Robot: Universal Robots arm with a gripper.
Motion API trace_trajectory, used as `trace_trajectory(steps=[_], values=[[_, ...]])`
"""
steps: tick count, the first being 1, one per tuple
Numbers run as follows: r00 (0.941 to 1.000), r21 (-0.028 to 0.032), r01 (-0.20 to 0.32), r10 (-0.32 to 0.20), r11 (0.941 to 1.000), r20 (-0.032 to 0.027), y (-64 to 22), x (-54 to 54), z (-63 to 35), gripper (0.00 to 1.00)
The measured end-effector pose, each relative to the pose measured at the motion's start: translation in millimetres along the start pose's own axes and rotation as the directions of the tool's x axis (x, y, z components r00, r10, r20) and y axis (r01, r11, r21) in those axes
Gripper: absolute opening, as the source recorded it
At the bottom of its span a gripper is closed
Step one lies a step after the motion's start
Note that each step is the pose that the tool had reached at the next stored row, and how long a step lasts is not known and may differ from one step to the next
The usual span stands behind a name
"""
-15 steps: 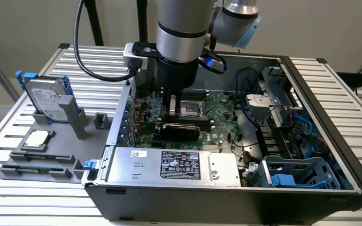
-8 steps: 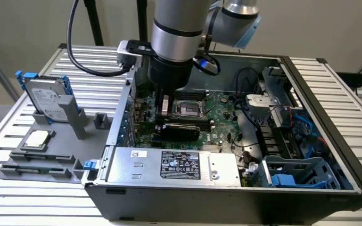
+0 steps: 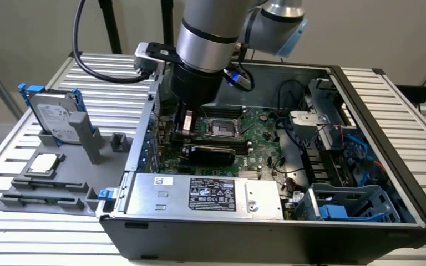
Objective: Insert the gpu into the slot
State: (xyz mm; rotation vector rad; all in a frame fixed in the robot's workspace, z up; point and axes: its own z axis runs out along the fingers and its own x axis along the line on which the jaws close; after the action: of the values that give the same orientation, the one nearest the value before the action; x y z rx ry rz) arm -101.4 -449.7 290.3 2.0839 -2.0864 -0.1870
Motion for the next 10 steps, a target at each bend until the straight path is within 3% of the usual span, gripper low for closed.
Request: trace_trajectory(steps=[6,8,10], values=[[1.0000,-0.0548,0.002,-0.002,0.9985,-0.0002,1.4,-1.3,-1.7,0.11],[1.0000,-0.0653,0.003,-0.003,0.9979,-0.0004,2.6,-1.6,-1.7,0.11],[1.0000,-0.0679,0.002,-0.002,0.9977,0.0000,3.0,-2.2,-1.6,0.11]])
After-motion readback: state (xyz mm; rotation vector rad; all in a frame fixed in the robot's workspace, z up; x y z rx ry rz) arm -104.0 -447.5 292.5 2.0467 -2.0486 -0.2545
